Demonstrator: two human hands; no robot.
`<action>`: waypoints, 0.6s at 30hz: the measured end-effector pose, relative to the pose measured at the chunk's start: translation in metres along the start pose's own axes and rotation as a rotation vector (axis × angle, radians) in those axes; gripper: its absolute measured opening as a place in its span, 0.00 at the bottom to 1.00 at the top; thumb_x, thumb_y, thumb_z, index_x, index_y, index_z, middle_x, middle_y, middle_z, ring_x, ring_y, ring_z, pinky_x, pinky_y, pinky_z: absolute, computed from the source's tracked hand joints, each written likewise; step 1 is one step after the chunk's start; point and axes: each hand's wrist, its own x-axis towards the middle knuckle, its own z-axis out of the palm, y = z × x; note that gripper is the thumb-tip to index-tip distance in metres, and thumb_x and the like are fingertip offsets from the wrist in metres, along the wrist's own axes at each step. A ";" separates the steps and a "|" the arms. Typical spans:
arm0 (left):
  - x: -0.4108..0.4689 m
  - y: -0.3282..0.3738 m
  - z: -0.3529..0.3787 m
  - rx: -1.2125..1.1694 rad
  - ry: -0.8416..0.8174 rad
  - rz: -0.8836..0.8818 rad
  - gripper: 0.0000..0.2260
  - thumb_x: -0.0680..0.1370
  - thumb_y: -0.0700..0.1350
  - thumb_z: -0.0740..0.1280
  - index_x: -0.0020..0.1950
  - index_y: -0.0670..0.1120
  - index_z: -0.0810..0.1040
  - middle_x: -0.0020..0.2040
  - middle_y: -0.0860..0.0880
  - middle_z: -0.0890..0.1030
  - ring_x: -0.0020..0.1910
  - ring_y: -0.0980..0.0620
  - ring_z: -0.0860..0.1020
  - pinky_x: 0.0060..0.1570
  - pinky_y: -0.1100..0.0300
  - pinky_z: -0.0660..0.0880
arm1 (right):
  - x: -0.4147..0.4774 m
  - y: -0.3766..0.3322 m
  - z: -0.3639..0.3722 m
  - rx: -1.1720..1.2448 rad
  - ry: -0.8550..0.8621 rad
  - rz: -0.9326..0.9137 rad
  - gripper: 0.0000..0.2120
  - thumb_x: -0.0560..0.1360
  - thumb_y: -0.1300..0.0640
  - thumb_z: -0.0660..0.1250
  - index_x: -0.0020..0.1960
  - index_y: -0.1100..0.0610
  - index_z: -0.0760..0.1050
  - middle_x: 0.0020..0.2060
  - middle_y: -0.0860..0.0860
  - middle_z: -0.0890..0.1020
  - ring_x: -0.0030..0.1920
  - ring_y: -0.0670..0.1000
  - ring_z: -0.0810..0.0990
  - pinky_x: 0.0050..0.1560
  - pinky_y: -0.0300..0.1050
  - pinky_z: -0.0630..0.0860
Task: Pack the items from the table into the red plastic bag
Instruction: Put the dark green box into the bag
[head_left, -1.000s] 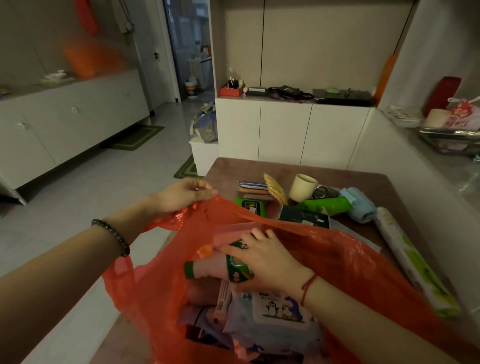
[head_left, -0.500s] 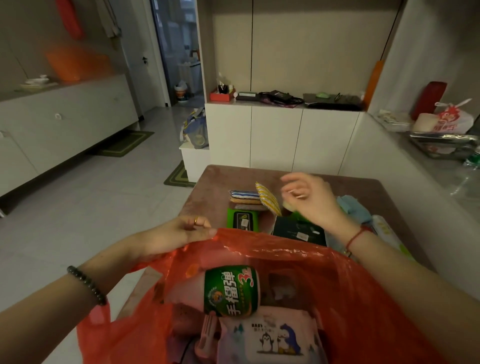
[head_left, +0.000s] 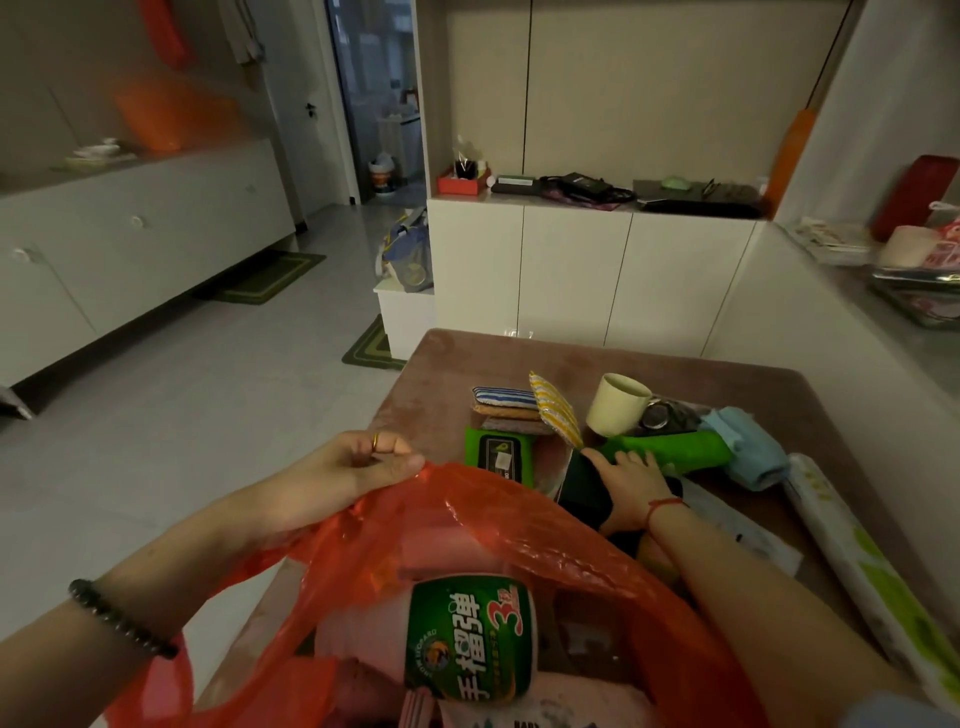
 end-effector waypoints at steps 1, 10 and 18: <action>-0.001 0.002 0.001 0.013 0.018 -0.003 0.23 0.64 0.60 0.71 0.42 0.40 0.76 0.30 0.48 0.79 0.28 0.54 0.76 0.27 0.67 0.72 | -0.003 -0.002 -0.003 0.046 0.031 0.007 0.53 0.61 0.41 0.74 0.74 0.47 0.44 0.65 0.58 0.68 0.66 0.59 0.66 0.70 0.58 0.56; -0.008 0.010 0.004 0.064 0.236 -0.041 0.08 0.78 0.44 0.62 0.40 0.44 0.75 0.21 0.54 0.74 0.18 0.59 0.69 0.19 0.68 0.68 | -0.142 -0.030 -0.148 1.334 0.736 -0.224 0.46 0.61 0.48 0.76 0.73 0.47 0.55 0.64 0.42 0.68 0.64 0.44 0.69 0.61 0.45 0.72; -0.016 0.021 0.008 0.187 0.393 -0.037 0.09 0.78 0.46 0.63 0.39 0.46 0.76 0.32 0.44 0.77 0.25 0.52 0.74 0.25 0.63 0.73 | -0.230 -0.095 -0.130 1.416 0.033 -0.592 0.26 0.66 0.56 0.74 0.60 0.41 0.71 0.54 0.42 0.81 0.55 0.42 0.79 0.54 0.41 0.78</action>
